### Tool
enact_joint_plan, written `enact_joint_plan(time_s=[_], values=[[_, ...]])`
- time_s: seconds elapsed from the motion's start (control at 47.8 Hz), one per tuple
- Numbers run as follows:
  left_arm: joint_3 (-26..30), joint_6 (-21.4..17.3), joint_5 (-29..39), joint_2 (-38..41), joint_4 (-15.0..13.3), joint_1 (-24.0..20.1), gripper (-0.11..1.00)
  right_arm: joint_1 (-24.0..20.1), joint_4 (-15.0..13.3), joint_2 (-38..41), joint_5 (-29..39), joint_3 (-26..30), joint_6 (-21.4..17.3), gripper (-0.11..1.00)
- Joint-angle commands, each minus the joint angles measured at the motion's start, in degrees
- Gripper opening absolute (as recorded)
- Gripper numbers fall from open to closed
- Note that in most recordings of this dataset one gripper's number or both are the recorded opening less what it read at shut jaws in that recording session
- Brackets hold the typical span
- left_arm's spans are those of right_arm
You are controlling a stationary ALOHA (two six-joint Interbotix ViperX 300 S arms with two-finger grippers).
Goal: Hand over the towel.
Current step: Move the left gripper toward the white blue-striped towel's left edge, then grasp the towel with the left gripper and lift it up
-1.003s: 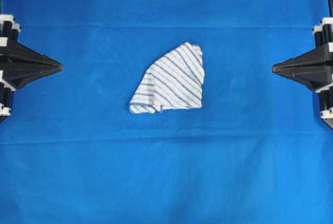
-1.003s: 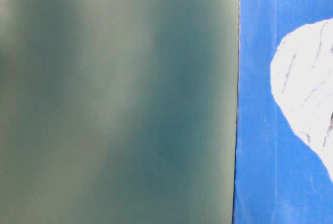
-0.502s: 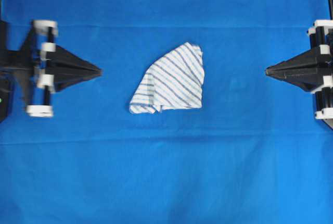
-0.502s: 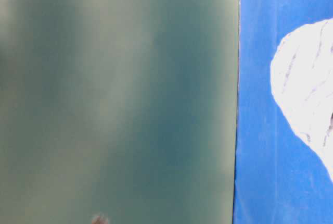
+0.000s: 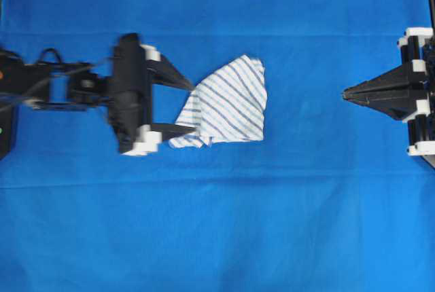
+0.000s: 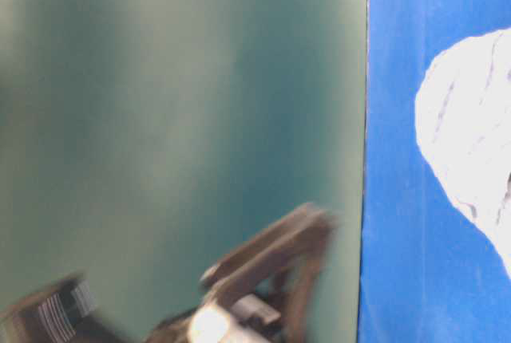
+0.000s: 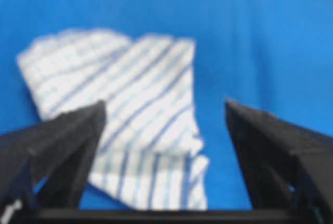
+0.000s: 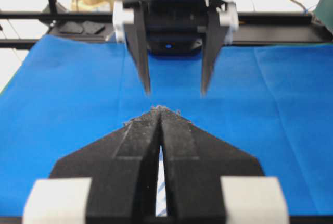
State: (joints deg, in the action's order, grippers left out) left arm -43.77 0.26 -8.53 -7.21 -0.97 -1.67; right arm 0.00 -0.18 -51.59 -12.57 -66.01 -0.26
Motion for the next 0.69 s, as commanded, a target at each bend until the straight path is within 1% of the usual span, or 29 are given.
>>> enact_joint_plan(time_s=[0.0, 0.125, 0.293, 0.481, 0.669], values=[[3.43, 0.00, 0.88, 4.83, 0.00, -0.44, 0.94, 0.09, 0.00, 0.70, -0.35, 1.49, -0.09, 0.00], [6.24, 0.09, 2.02, 11.16, -0.09, -0.44, 0.94, 0.09, 0.00, 1.14, -0.18, 1.49, -0.09, 0.00], [8.44, 0.09, 3.34, 16.26, -0.09, -0.44, 0.94, 0.09, 0.09, 1.41, 0.09, 1.41, -0.09, 0.00], [9.14, 0.09, 3.34, 18.90, 0.00, -1.05, 0.94, 0.09, 0.09, 1.58, 0.18, 1.41, -0.09, 0.00], [9.49, -0.70, 3.34, 19.16, -0.09, -1.23, 0.94, 0.09, 0.00, 1.67, 0.26, 1.41, -0.09, 0.00]])
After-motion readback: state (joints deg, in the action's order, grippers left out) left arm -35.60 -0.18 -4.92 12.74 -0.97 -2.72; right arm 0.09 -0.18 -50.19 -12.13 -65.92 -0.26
